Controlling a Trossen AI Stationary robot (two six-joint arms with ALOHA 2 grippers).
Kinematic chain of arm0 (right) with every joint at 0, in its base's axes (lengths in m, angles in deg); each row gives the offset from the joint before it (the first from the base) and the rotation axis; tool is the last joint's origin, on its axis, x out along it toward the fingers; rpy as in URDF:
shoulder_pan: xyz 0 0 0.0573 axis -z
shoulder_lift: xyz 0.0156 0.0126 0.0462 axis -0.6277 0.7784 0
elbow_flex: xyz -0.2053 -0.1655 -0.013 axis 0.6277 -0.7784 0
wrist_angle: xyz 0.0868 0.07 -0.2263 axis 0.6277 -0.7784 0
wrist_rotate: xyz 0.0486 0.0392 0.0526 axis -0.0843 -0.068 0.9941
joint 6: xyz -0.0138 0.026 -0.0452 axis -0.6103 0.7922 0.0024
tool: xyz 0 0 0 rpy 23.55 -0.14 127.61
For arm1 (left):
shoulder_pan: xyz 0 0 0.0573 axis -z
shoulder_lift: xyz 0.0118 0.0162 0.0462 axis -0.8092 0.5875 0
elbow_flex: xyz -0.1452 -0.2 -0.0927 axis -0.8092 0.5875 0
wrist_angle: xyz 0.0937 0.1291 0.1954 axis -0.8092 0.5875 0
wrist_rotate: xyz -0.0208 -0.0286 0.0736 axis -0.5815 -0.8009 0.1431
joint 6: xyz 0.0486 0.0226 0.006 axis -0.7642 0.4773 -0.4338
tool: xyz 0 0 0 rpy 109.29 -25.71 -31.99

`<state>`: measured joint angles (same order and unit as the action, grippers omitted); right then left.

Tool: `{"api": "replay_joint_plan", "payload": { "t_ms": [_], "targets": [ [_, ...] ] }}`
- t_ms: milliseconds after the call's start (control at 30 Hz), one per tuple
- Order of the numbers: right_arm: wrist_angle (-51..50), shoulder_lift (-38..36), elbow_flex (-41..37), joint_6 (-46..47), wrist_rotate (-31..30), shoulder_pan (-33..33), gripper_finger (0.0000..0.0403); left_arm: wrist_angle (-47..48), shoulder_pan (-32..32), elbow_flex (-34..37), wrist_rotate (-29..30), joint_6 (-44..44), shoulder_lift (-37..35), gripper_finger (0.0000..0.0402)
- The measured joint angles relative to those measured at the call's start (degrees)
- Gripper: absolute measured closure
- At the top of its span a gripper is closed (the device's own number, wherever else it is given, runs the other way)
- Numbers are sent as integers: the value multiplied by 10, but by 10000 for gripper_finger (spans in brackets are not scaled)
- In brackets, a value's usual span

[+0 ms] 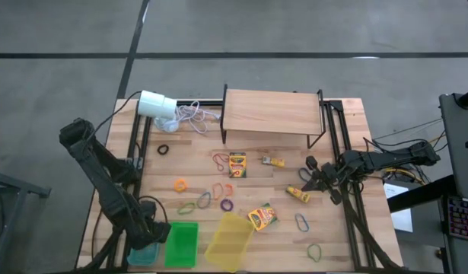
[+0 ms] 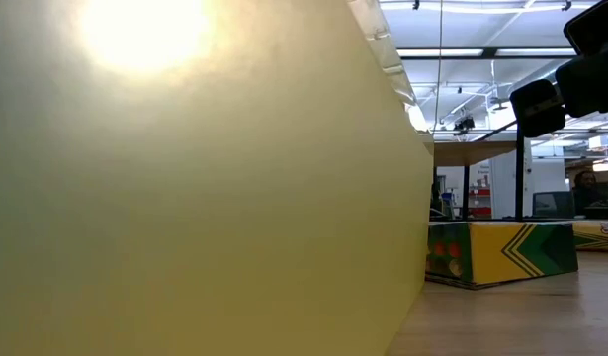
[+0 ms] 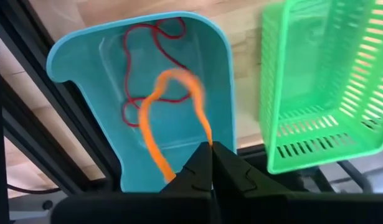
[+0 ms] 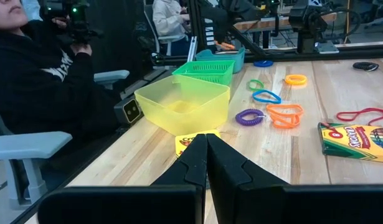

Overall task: Pick & Place Office Desk Supplies
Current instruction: Put the orange rubberband into the blue bin

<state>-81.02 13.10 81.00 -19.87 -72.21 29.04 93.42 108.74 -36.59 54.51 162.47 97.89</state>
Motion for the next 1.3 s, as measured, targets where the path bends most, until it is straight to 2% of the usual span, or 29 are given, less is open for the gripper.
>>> {"api": "replay_joint_plan", "payload": {
  "t_ms": [233, 567, 667, 967, 1200, 1300],
  "targets": [
    [0, 0, 0, 0, 0, 0, 394, -4, 1, 13, -8, 0, 17, 398],
    [0, 0, 0, 0, 0, 0, 394, -100, 2, 74, -35, 4, 15, 397],
    [0, 0, 0, 0, 0, 0, 394, -107, 2, 80, -46, 9, 15, 384],
    [0, 0, 0, 0, 0, 0, 394, -112, 2, 83, -47, 10, 13, 310],
    [0, 0, 0, 0, 0, 0, 394, -112, 2, 84, -49, 16, 11, 303],
    [0, 0, 0, 0, 0, 0, 394, -112, 1, 84, -84, 35, 11, 303]
  ]
}}
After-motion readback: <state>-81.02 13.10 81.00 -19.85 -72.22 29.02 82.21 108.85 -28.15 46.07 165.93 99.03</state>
